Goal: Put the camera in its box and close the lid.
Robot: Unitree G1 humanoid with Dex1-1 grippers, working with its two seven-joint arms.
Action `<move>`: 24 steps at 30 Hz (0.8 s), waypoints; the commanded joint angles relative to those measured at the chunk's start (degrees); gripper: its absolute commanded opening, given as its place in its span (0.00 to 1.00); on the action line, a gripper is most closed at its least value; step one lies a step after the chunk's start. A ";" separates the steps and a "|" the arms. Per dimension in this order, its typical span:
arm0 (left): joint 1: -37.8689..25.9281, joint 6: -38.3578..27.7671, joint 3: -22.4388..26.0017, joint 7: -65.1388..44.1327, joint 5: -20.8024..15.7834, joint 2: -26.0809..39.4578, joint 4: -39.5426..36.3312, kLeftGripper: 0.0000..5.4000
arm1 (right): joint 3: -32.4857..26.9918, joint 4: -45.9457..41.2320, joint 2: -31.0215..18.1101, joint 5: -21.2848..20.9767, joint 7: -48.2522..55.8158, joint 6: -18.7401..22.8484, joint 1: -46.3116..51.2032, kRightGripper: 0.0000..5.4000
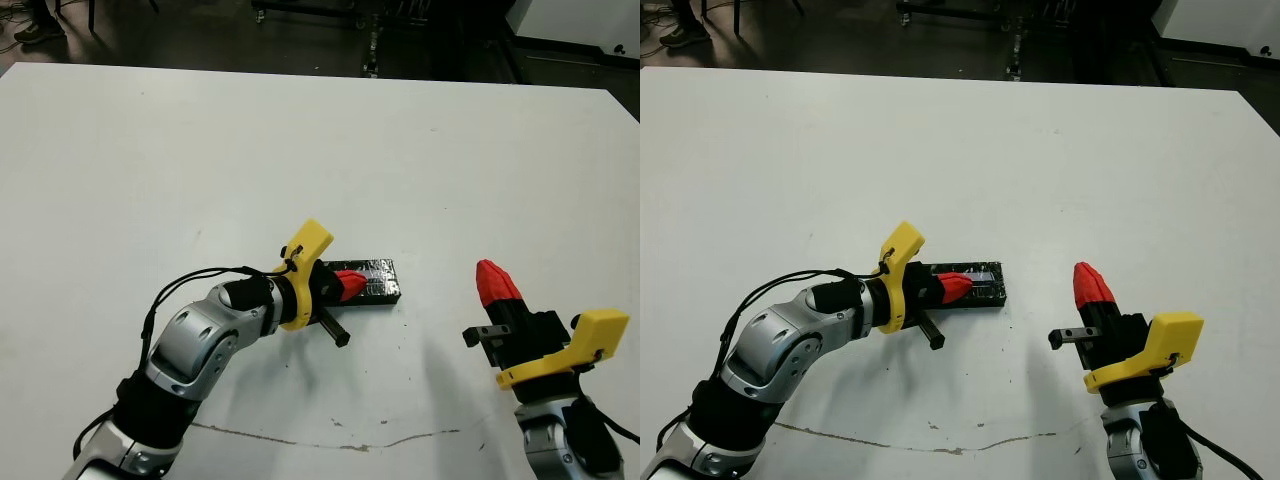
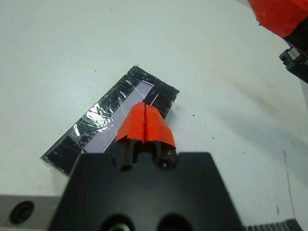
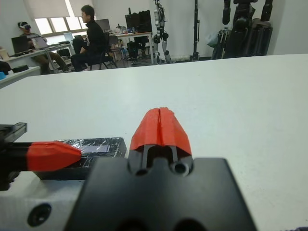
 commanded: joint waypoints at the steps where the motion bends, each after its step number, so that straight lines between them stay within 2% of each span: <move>1: 2.25 2.18 3.60 -0.06 -2.06 2.23 -4.54 0.00 | -0.53 0.46 -0.38 0.53 -0.11 0.40 -0.07 0.00; 5: 4.73 -2.43 8.60 0.95 -1.96 3.93 -10.79 0.00 | -0.46 -0.11 -0.64 0.06 -0.83 1.10 -0.45 0.00; 7: 6.48 -4.93 12.57 1.83 -2.45 4.10 -13.21 0.00 | -0.57 -0.17 -0.69 0.07 -1.01 1.22 -0.77 0.00; 9: 8.74 -10.69 16.77 2.07 -2.45 3.68 -13.65 0.00 | -0.84 -0.03 -0.84 0.18 -1.01 1.13 -1.34 0.00; 12: 12.15 -23.57 21.54 3.24 0.98 3.06 -12.17 0.00 | -1.83 0.43 -0.80 1.17 -0.99 0.94 -2.80 0.00; 16: 14.71 -35.88 26.82 6.47 3.51 1.52 -9.10 0.00 | -3.08 0.90 -0.46 -0.20 -2.16 0.03 -5.19 0.00; 19: 15.70 -43.94 31.39 7.62 1.50 -0.89 -4.65 0.00 | -3.64 1.81 -0.02 -1.60 -3.66 -0.52 -7.46 0.00; 21: 16.47 -47.05 32.99 8.64 0.55 -2.42 -2.40 0.00 | -3.90 2.58 0.20 -2.00 -4.31 -0.65 -8.83 0.00; 24: 18.18 -51.77 33.76 10.49 1.01 -4.90 -0.04 0.00 | -4.10 3.29 0.37 -2.66 -5.48 -0.12 -10.78 0.00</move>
